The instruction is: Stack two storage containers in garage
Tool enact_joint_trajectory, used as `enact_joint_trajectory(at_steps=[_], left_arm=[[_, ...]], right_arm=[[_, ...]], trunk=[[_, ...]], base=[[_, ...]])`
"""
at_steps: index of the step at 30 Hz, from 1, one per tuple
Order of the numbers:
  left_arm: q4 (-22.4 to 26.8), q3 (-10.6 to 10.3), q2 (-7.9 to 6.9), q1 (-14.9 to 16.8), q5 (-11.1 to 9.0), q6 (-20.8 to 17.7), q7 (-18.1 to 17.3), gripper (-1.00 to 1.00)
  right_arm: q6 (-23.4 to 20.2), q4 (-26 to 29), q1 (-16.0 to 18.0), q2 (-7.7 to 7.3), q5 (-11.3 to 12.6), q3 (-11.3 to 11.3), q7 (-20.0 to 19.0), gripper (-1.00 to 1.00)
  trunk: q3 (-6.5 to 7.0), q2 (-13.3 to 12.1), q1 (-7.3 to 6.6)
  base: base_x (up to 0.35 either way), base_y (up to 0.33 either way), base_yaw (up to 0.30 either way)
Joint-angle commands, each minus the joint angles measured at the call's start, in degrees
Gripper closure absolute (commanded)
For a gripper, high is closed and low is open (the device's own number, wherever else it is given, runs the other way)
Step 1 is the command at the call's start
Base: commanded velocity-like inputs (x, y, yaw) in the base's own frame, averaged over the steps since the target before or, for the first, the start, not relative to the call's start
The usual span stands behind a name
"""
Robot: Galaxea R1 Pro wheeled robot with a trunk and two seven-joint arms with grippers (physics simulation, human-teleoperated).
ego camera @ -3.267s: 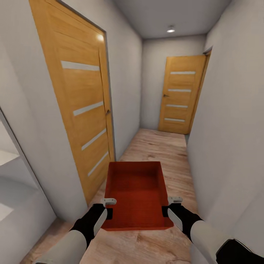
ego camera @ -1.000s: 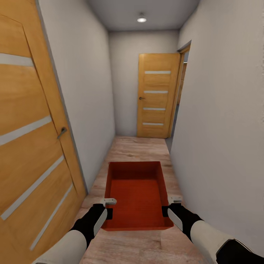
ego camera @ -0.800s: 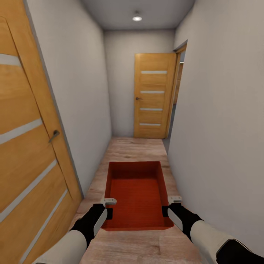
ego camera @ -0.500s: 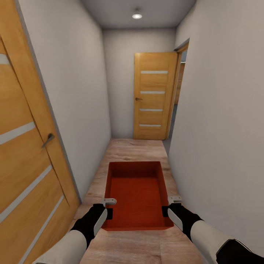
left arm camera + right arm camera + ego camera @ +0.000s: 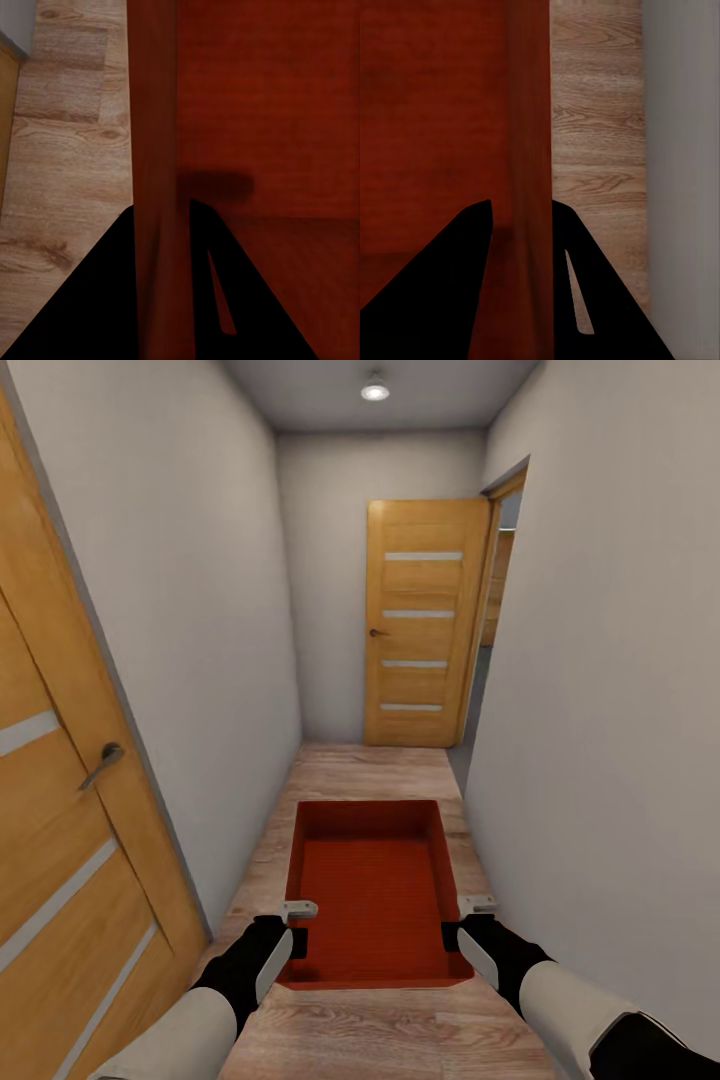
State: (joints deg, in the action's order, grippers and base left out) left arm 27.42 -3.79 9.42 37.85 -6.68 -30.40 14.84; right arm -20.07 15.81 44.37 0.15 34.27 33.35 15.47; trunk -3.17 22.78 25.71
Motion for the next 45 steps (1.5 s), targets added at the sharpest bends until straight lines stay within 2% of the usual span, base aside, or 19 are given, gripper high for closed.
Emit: enact_joint_trajectory(at_steps=[1,45], left_arm=[[-2.90,-0.95,-0.20,0.03,-0.34,-0.45,0.80,1.00],[-2.90,-0.95,-0.19,0.03,-0.35,-0.45,0.80,1.00]], right_arm=[[0.03,0.36,0.10,-0.06,0.97,1.54,0.00,1.00],[0.03,0.36,0.10,-0.06,0.97,1.54,0.00,1.00]], trunk=[[-0.12,0.14,0.07],[-0.12,0.14,0.07]], base=[[0.322,0.000,0.000],[0.322,0.000,0.000]])
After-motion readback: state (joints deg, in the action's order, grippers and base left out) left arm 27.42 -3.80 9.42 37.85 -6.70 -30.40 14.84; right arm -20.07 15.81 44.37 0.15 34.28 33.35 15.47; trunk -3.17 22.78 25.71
